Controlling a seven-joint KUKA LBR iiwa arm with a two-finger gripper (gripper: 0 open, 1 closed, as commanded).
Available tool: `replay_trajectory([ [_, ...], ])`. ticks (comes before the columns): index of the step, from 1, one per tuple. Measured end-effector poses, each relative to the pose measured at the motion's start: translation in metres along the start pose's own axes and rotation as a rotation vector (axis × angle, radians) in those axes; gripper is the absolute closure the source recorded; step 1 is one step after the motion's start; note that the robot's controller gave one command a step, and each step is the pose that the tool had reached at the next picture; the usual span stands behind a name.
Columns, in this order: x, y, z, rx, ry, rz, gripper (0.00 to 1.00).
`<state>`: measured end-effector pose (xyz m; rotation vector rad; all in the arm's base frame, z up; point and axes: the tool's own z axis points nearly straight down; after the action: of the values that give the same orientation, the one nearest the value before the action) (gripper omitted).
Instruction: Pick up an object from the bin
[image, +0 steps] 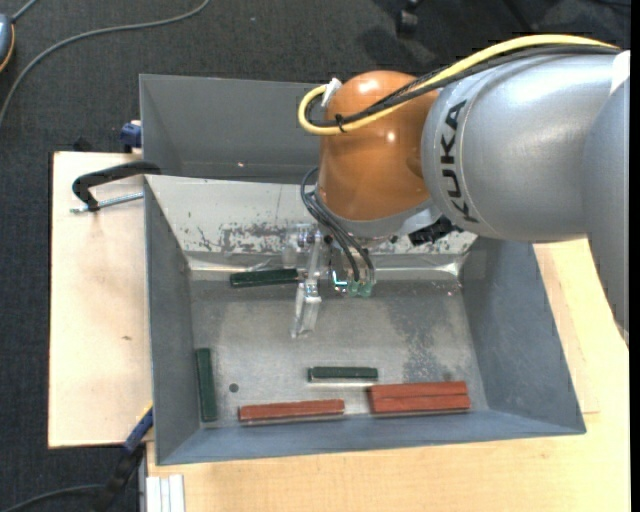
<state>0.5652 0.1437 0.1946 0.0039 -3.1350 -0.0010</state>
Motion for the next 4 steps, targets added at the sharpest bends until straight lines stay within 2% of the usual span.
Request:
replay_trajectory([
  [1,-0.002,-0.001,-0.004,-0.001,-0.008,0.003,1.0],
  [2,-0.002,-0.001,-0.004,-0.001,-0.008,0.003,0.0],
  [3,0.028,-0.047,0.074,0.002,-0.001,-0.34,0.0],
  [4,0.064,-0.097,0.128,0.002,0.0,-0.368,0.0],
])
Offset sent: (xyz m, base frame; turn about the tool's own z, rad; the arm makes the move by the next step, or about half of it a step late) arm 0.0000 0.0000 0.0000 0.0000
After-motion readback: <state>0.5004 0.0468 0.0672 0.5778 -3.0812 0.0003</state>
